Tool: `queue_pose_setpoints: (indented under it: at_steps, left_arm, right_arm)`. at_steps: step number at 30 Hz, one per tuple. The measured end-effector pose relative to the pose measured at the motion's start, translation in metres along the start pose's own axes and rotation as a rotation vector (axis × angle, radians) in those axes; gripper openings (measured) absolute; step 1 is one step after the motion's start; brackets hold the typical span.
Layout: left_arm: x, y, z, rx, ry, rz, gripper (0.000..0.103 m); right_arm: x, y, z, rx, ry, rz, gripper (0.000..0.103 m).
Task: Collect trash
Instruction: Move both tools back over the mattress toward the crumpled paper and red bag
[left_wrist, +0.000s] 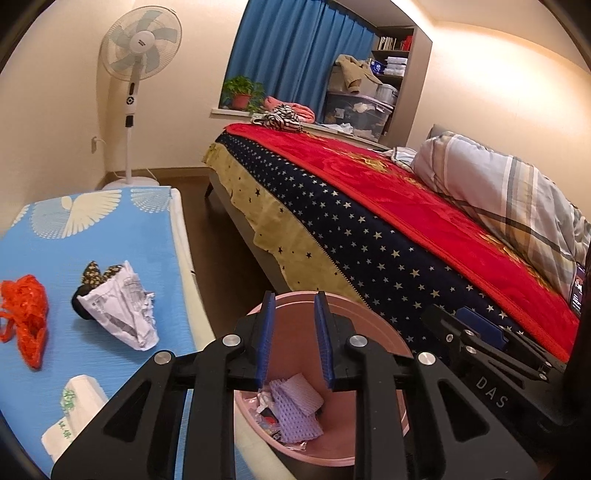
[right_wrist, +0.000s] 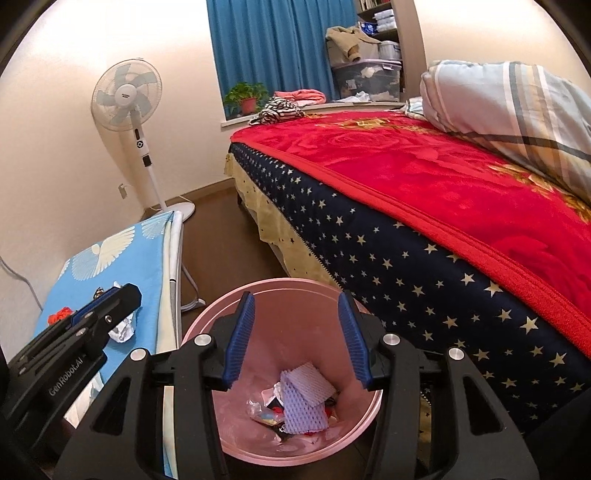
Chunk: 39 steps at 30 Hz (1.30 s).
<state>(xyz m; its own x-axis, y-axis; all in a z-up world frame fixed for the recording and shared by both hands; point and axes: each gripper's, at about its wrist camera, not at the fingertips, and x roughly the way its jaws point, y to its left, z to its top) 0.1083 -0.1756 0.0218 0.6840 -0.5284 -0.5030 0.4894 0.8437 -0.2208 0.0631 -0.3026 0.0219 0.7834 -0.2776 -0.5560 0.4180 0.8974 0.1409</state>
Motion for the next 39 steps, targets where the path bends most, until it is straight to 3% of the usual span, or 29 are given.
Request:
queue_pose_setpoints:
  at_steps: [18,29,39]
  left_arm:
    - [-0.046,0.029,-0.009,-0.041,-0.032,0.087,0.022]
    - [-0.065,0.073,-0.02,-0.096,-0.038,0.194,0.022]
    - [-0.076,0.117,-0.031,-0.162,-0.05,0.323,0.022]
  right_arm:
    - [-0.027,0.031,-0.01,-0.072,-0.031,0.111,0.048]
    - [-0.024,0.077,-0.021,-0.123,-0.027,0.233,0.048]
    - [0.004,0.114,-0.031,-0.131,0.027,0.333,0.048]
